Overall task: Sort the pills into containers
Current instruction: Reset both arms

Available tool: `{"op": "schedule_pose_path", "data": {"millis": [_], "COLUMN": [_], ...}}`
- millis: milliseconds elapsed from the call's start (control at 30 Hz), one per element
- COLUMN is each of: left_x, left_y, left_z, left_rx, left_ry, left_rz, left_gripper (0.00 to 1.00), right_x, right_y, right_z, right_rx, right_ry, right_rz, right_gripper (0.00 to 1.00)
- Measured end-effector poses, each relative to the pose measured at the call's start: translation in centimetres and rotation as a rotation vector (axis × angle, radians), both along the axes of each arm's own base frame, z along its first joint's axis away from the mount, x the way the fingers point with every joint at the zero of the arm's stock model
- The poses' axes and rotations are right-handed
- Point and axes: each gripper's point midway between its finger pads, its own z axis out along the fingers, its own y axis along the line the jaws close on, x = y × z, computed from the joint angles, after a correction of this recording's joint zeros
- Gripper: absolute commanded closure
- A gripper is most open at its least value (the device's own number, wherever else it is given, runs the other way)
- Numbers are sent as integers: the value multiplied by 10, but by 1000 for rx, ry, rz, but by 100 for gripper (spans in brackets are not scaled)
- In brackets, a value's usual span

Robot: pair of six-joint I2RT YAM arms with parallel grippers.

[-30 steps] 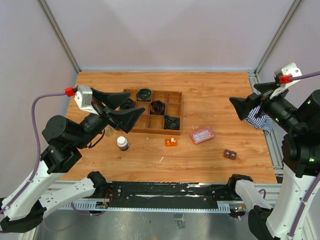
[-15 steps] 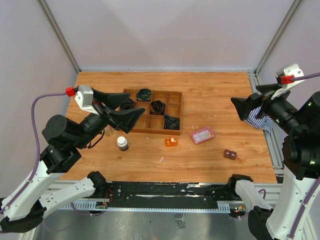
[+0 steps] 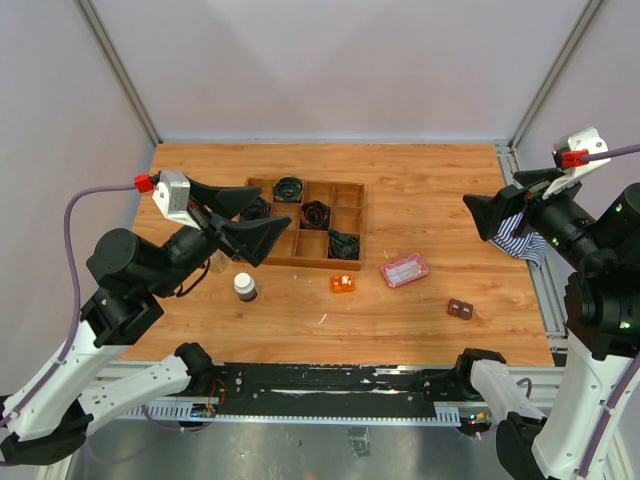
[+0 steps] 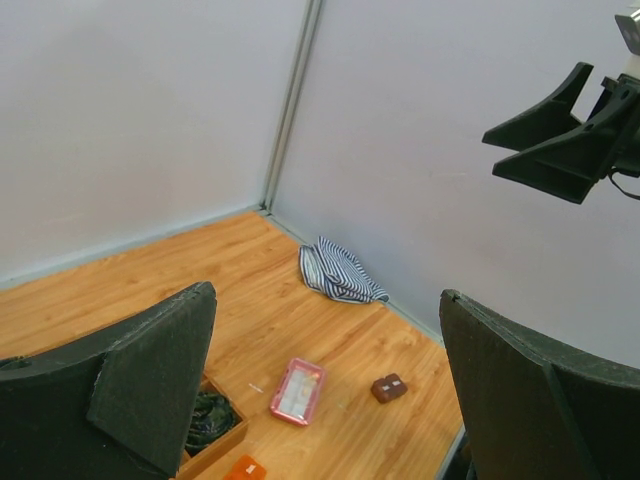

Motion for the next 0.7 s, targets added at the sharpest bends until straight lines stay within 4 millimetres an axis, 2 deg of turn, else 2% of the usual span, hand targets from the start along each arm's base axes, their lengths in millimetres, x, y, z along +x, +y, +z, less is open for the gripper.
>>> {"op": "schedule_pose_path", "data": {"millis": [700], "left_x": [2], "left_y": [-1], "left_z": [-3], "left_rx": [17], "left_ry": [1], "left_rz": [3], "left_gripper": [1], "right_x": [0], "right_y": [-1], "right_z": [0], "right_rx": [-1], "right_ry": [1], "right_rz": [-3], "right_gripper": [2]}}
